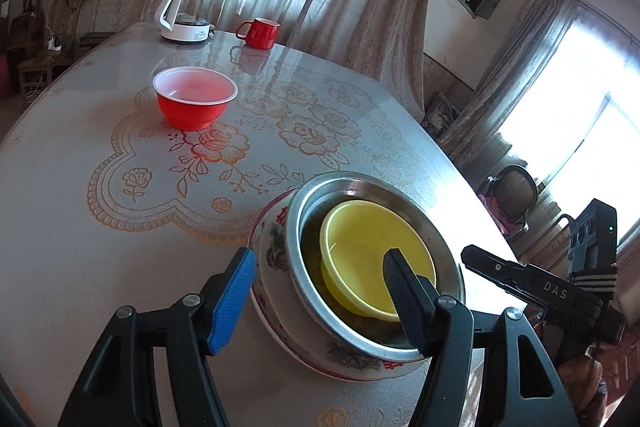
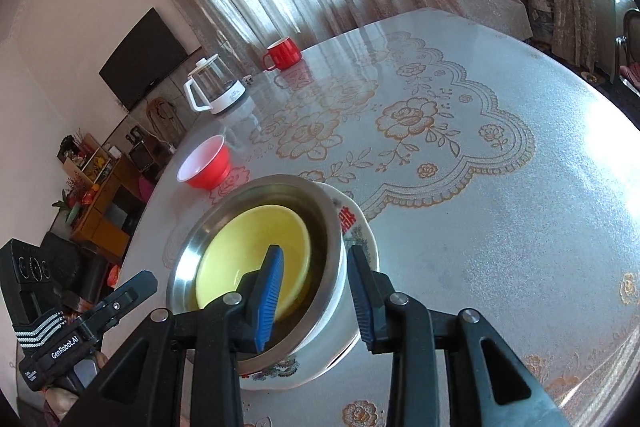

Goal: Organize plates and bowls
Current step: 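Lower the yellow bowl into the steel bowl and open both grippers, then open both grippers and lift them away from the yellow bowl rim, then move both grippers over to the red-and-white bowl on the table, then close both grippers on the red-and-white bowl rim and lift it, then carry the red-and-white bowl with both grippers over the steel bowl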

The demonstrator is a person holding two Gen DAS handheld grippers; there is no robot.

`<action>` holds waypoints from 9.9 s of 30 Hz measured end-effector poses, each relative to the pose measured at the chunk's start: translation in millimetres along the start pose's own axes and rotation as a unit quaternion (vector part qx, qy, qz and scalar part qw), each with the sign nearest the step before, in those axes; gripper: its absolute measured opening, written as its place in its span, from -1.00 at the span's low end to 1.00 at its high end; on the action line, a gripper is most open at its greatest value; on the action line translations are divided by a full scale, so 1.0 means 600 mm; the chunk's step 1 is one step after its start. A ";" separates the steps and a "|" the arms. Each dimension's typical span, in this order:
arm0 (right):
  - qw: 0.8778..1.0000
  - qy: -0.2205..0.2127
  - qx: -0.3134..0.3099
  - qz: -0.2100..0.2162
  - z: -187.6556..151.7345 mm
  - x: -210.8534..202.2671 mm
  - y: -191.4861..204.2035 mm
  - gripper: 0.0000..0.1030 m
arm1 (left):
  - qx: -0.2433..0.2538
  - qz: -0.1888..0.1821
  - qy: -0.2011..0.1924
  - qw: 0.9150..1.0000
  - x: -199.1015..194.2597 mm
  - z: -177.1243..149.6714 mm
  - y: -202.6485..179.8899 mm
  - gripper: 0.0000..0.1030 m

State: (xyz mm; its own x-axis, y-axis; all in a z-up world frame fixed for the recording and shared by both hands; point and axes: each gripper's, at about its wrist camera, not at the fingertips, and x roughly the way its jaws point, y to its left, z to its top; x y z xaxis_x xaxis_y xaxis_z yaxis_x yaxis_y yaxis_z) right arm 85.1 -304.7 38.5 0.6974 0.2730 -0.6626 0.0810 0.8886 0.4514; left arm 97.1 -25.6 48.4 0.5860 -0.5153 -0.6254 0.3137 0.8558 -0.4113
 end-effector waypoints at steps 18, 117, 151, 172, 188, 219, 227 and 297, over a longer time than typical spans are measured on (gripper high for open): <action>0.999 0.028 -0.040 -0.017 -0.022 0.031 0.007 -0.69 | 0.050 0.004 0.030 0.998 0.013 -0.033 -0.016 -0.40; 0.975 0.181 -0.035 0.121 0.195 0.338 0.236 -0.69 | -0.105 0.107 0.020 0.988 0.077 0.141 0.238 0.14; 0.977 0.191 0.011 0.093 0.237 0.481 0.239 -0.87 | -0.119 0.128 0.029 0.984 0.205 0.274 0.287 -0.68; 0.971 0.217 -0.002 0.102 0.173 0.413 0.227 -0.89 | -0.106 0.112 0.039 0.987 0.098 0.158 0.226 -0.82; 0.970 0.217 -0.035 0.104 0.125 0.368 0.241 -0.85 | -0.088 0.131 0.011 0.987 0.048 0.089 0.196 -0.81; 0.957 0.237 -0.134 0.097 0.077 0.355 0.310 -0.63 | -0.159 0.095 -0.003 0.983 -0.037 0.010 0.225 -0.73; 0.959 0.226 -0.147 0.088 0.072 0.352 0.320 -0.44 | -0.159 0.114 -0.015 0.981 -0.037 0.014 0.237 -0.34; 0.965 0.152 -0.211 0.044 0.011 0.295 0.366 -0.76 | -0.140 0.104 -0.036 0.984 -0.055 0.012 0.228 -0.72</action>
State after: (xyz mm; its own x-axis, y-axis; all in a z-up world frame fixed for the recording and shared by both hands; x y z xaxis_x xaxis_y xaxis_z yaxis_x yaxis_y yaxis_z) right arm 231.3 -63.7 24.5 0.4423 0.3933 -0.8060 -0.3111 0.9102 0.2734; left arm 126.1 108.9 17.8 0.6697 -0.3178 -0.6712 -0.0304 0.8913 -0.4524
